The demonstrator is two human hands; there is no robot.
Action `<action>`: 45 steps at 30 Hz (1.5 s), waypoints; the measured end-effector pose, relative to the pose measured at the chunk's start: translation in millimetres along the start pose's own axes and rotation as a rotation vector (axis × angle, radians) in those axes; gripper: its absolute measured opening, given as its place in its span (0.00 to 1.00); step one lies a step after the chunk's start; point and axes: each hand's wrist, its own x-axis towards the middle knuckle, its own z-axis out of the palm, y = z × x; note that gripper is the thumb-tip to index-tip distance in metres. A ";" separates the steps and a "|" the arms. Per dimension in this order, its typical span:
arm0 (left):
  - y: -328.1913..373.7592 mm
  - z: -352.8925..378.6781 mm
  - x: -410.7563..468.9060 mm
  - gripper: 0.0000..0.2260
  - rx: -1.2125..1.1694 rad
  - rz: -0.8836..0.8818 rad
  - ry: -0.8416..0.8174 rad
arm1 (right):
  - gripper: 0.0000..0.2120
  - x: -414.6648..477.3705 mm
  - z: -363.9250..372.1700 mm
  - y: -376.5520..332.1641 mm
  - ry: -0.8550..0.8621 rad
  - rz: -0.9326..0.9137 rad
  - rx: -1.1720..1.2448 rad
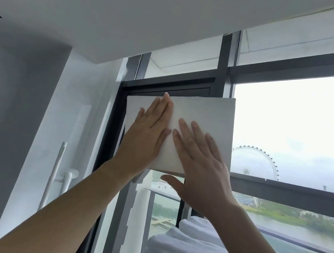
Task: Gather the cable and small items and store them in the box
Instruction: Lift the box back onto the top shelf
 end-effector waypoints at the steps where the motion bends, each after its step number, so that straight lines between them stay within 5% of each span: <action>1: 0.1 4.0 -4.0 0.23 0.003 0.011 -0.008 | 0.41 1.2 2.0 1.6 -0.001 0.004 -0.026; 12: -21.2 36.1 -49.8 0.27 0.053 0.114 -0.038 | 0.33 12.0 25.0 8.6 0.088 -0.004 -0.111; 19: -36.6 49.6 -46.0 0.22 0.031 0.157 0.102 | 0.25 18.5 37.8 12.6 0.186 -0.004 -0.094; 45: -91.9 130.3 -47.9 0.21 -0.286 0.189 0.078 | 0.24 39.4 106.0 4.7 0.069 0.075 -0.151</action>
